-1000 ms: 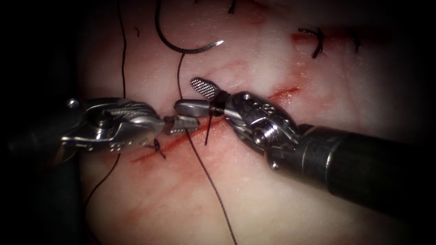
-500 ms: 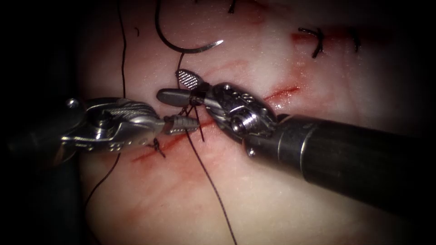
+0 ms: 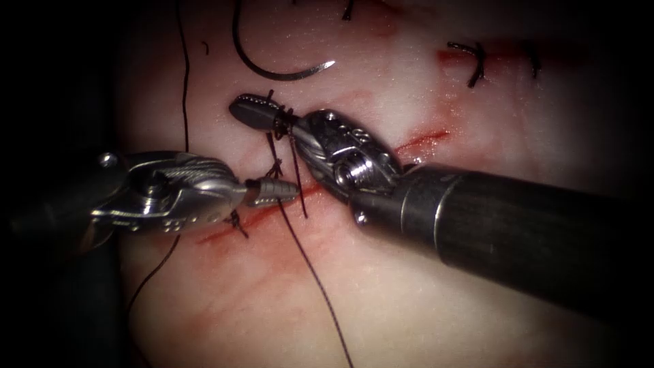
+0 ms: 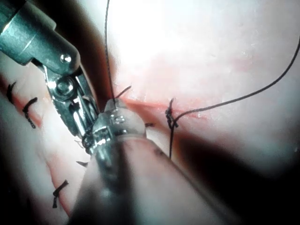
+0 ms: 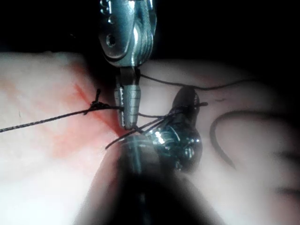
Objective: Wound Closure
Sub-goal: Use the right holder to grab the suture short end, then tie the knot by pulling the left tool up and the right tool down.
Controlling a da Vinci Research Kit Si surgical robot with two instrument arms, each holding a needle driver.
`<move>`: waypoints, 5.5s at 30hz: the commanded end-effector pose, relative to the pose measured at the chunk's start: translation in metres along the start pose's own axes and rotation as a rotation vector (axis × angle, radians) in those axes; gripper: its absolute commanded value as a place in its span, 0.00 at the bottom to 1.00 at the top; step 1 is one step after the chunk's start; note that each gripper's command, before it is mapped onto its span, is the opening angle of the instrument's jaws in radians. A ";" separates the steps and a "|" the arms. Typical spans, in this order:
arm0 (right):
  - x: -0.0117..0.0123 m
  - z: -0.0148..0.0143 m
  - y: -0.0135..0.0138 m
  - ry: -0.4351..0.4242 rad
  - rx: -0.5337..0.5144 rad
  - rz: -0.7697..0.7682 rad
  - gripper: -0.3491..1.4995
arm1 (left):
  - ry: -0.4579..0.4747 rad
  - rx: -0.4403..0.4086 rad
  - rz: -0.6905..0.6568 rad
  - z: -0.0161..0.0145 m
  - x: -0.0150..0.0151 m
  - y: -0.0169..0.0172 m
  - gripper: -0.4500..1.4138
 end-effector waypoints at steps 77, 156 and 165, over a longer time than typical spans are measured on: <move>-0.0046 -0.0120 -0.0074 -0.124 0.126 -0.834 0.00 | -0.181 0.152 -0.240 -0.0112 -0.0106 -0.0142 0.05; -0.0100 -0.0132 -0.0076 -0.283 0.289 -1.018 0.00 | -0.375 0.390 -0.286 -0.0102 -0.0189 -0.0176 0.05; -0.0110 -0.0148 -0.0068 -0.319 0.298 -0.990 0.00 | -0.411 0.415 -0.264 -0.0107 -0.0199 -0.0176 0.05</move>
